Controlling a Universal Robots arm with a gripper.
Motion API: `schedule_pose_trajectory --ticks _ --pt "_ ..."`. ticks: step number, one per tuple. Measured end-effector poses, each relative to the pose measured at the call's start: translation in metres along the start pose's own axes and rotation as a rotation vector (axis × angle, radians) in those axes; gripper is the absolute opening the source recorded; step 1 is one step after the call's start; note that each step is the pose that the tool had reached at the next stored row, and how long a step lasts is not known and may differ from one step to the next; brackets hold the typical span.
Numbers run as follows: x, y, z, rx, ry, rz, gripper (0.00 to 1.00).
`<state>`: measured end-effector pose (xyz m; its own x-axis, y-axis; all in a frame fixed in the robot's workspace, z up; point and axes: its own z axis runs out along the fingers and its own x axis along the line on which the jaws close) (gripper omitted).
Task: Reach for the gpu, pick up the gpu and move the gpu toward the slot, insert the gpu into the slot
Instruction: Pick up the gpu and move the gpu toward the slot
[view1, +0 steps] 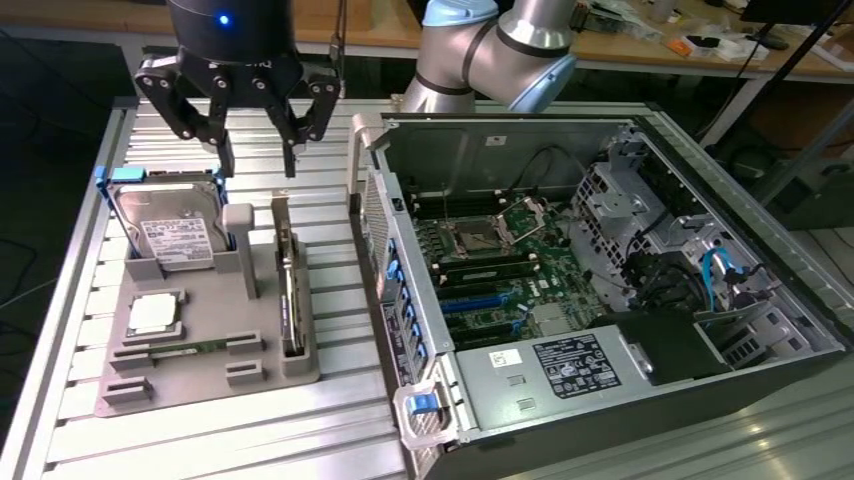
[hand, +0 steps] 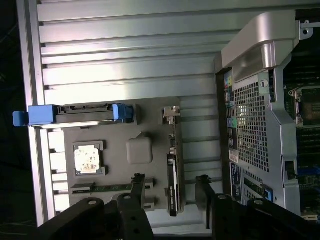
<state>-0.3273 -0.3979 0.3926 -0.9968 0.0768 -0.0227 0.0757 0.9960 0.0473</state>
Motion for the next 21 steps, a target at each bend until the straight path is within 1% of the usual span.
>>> schedule_pose_trajectory --ticks 1,2,3,4,8,10,13,16,21 --pt "0.001 0.0 0.0 0.0 0.0 0.0 0.54" --pt "0.002 -0.0001 0.0002 0.0 0.0001 -0.001 0.6" --pt "0.002 -0.0002 0.0011 0.0 0.001 -0.004 0.6" --pt "0.003 -0.0003 0.0018 0.0008 0.0026 -0.008 0.66" --pt "0.007 -0.0008 0.0055 0.0024 0.0064 -0.023 0.66" --pt "0.007 -0.0009 0.0078 0.0022 0.0113 -0.05 0.66" --pt "0.007 -0.0012 0.013 0.0014 0.0153 -0.103 0.66" --pt "0.006 -0.0032 0.0185 0.001 0.016 -0.114 0.66" --pt "0.006 -0.0131 0.0264 0.0009 0.0155 -0.113 0.66"
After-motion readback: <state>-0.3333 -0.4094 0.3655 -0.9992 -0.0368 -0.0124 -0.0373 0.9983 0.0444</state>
